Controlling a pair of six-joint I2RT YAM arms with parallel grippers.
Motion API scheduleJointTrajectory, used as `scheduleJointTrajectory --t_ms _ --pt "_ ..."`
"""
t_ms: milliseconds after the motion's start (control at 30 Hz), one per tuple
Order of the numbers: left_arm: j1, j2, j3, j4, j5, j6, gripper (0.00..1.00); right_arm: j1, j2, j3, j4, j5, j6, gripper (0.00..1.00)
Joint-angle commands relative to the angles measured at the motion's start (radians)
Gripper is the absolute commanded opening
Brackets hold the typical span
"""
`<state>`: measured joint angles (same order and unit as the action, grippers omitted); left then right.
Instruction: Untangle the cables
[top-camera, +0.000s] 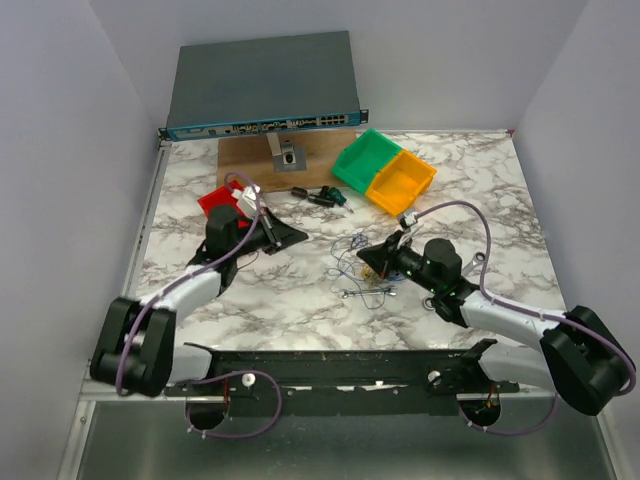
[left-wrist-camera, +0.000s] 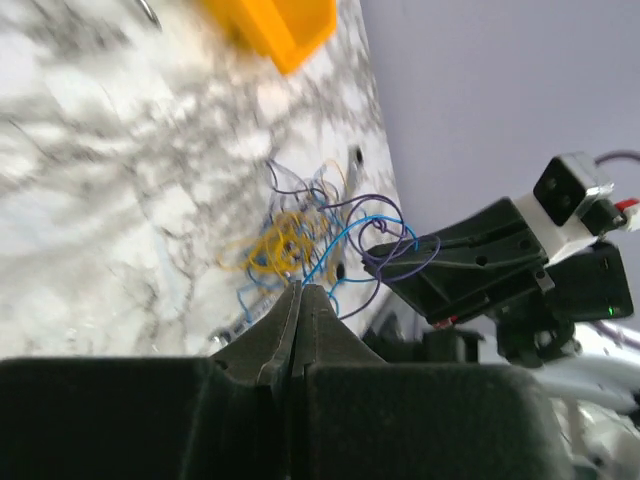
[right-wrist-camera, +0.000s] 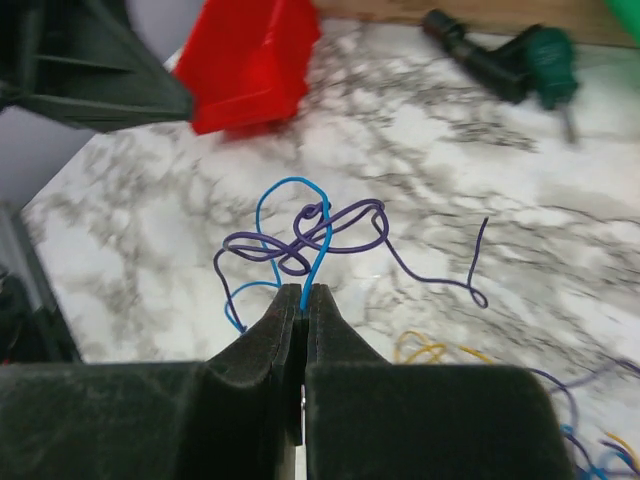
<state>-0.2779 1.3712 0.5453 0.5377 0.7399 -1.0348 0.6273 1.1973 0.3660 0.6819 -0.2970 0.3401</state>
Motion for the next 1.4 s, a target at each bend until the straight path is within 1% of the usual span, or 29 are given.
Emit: scheduleJointTrajectory --t_ms 0,33,100,167,200,233,267,300,333,367,400,433,533,567,600,667,800,967,1067,1200,1300,1333,1367 --pt "0.036 -0.264 -0.032 -0.218 -0.328 0.176 0.00 0.005 -0.082 -0.042 -0.069 0.329 0.040 0.01" --pt "0.036 -0.316 -0.039 -0.252 -0.381 0.192 0.00 0.004 -0.097 -0.051 -0.059 0.335 0.041 0.01" --pt "0.036 -0.366 -0.043 -0.277 -0.418 0.214 0.00 0.004 -0.112 -0.072 -0.014 0.256 0.027 0.01" --pt "0.031 -0.359 -0.021 -0.313 -0.400 0.229 0.00 0.005 -0.101 -0.072 0.013 0.164 0.018 0.01" --pt "0.026 -0.342 -0.010 -0.317 -0.370 0.237 0.05 0.004 -0.092 -0.069 0.018 0.125 0.016 0.01" --pt "0.014 -0.327 0.000 -0.311 -0.335 0.250 0.18 0.003 -0.078 -0.064 0.026 0.101 0.016 0.01" --pt "-0.002 -0.312 0.004 -0.308 -0.320 0.260 0.33 0.005 -0.063 -0.060 0.032 0.088 0.016 0.01" --pt "-0.026 -0.304 0.008 -0.302 -0.312 0.271 0.51 0.005 -0.044 -0.051 0.035 0.082 0.017 0.01" --pt "-0.053 -0.298 0.008 -0.297 -0.314 0.289 0.61 0.003 -0.030 -0.040 0.025 0.082 0.020 0.01" --pt "-0.088 -0.297 0.007 -0.289 -0.320 0.308 0.68 0.005 -0.014 -0.026 0.009 0.083 0.022 0.01" --pt "-0.120 -0.300 0.006 -0.283 -0.331 0.333 0.71 0.003 -0.002 -0.016 -0.002 0.083 0.025 0.01" --pt "-0.157 -0.302 0.007 -0.280 -0.346 0.355 0.72 0.005 0.009 -0.011 -0.003 0.081 0.027 0.01" --pt "-0.246 -0.288 0.028 -0.273 -0.342 0.437 0.72 0.004 0.027 -0.003 0.001 0.071 0.036 0.01" --pt "-0.270 -0.276 0.040 -0.280 -0.340 0.464 0.71 0.003 0.029 -0.002 0.002 0.068 0.037 0.01" --pt "-0.293 -0.262 0.059 -0.291 -0.336 0.487 0.68 0.004 0.032 -0.002 0.004 0.064 0.037 0.01" --pt "-0.334 -0.229 0.099 -0.322 -0.331 0.530 0.64 0.004 0.035 -0.001 0.005 0.060 0.038 0.01" --pt "-0.406 -0.140 0.188 -0.408 -0.384 0.586 0.63 0.004 0.033 -0.004 0.012 0.045 0.037 0.01" --pt "-0.468 -0.039 0.278 -0.469 -0.442 0.631 0.65 0.004 0.031 -0.008 0.022 0.025 0.037 0.01" --pt "-0.493 0.027 0.341 -0.534 -0.488 0.648 0.64 0.005 0.030 -0.009 0.027 0.017 0.038 0.01" --pt "-0.511 0.099 0.392 -0.582 -0.505 0.654 0.60 0.004 0.021 -0.014 0.032 0.013 0.039 0.01" --pt "-0.516 0.134 0.412 -0.596 -0.529 0.646 0.48 0.004 0.007 -0.025 0.043 0.011 0.039 0.01" --pt "-0.516 0.142 0.419 -0.605 -0.543 0.644 0.42 0.004 0.002 -0.028 0.044 0.013 0.039 0.01" --pt "-0.515 0.150 0.425 -0.614 -0.560 0.642 0.31 0.005 -0.003 -0.030 0.045 0.015 0.040 0.01"
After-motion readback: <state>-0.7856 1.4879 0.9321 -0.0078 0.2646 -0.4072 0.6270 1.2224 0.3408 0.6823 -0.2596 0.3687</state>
